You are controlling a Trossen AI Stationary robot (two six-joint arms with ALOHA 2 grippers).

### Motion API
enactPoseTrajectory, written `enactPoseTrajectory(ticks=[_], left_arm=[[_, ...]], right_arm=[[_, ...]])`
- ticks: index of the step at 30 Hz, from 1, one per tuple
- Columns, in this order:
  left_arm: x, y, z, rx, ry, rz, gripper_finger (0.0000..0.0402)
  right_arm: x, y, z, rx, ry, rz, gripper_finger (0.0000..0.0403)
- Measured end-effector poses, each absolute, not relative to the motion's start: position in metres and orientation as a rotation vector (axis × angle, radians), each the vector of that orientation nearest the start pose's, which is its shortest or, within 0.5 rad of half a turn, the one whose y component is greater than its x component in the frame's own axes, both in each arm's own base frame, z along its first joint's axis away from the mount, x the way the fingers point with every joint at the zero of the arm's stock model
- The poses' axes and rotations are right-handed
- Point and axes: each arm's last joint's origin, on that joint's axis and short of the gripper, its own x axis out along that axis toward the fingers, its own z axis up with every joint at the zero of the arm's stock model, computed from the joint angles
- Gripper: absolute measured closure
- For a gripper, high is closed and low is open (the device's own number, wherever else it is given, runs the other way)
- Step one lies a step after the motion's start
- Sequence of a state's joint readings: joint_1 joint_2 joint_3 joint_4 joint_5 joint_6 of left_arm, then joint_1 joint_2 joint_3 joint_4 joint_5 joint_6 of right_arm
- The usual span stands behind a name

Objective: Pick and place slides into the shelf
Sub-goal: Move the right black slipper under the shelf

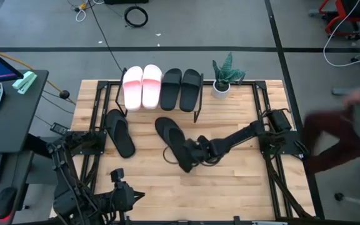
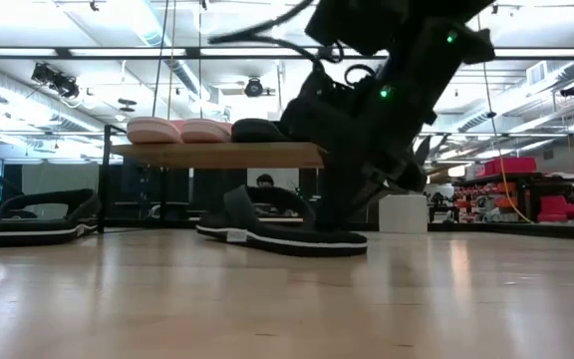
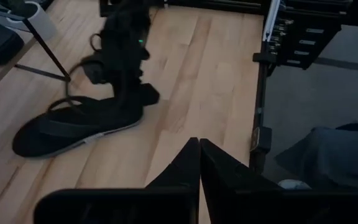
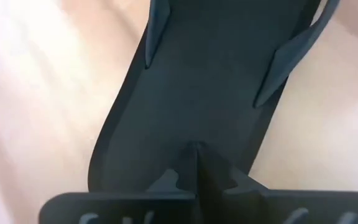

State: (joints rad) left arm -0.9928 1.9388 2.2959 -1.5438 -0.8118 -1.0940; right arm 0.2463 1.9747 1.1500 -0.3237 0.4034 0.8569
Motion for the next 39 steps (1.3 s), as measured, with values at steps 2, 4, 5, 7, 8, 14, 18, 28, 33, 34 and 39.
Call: enactPoseTrajectory(ticks=[2,4,5,7,8,14,18,28,33,34,39], left_arm=[[0.212,-0.287,0.410,-0.116,0.684,0.237,0.0393],[0.211,-0.288,0.411,-0.106,0.685,0.230,0.0396],[0.210,-0.289,0.411,-0.101,0.686,0.227,0.0396],[0.209,-0.289,0.411,-0.100,0.686,0.224,0.0395],[0.209,-0.289,0.411,-0.104,0.686,0.224,0.0392],[0.209,-0.289,0.411,-0.106,0.685,0.225,0.0379],[0.209,-0.290,0.411,-0.109,0.684,0.224,0.0386],[0.209,-0.291,0.409,-0.130,0.683,0.231,0.0387],[0.210,-0.294,0.406,-0.122,0.687,0.232,0.0379],[0.211,-0.295,0.405,-0.123,0.686,0.231,0.0381],[0.211,-0.299,0.403,-0.124,0.685,0.226,0.0395]], right_arm=[[0.362,0.072,0.117,0.417,0.935,-0.616,0.0401],[0.361,0.068,0.116,0.433,0.916,-0.664,0.0401],[0.361,0.067,0.115,0.439,0.896,-0.695,0.0401],[0.360,0.069,0.115,0.449,0.843,-0.757,0.0401],[0.359,0.072,0.115,0.441,0.811,-0.787,0.0401],[0.356,0.076,0.114,0.392,0.720,-0.867,0.0401],[0.357,0.090,0.120,0.347,0.716,-0.820,0.0399],[0.350,0.128,0.128,0.318,0.714,-0.691,0.0401],[0.345,0.116,0.118,0.341,0.736,-0.730,0.0401],[0.345,0.113,0.116,0.354,0.740,-0.728,0.0401],[0.344,0.109,0.110,0.393,0.723,-0.701,0.0401]])
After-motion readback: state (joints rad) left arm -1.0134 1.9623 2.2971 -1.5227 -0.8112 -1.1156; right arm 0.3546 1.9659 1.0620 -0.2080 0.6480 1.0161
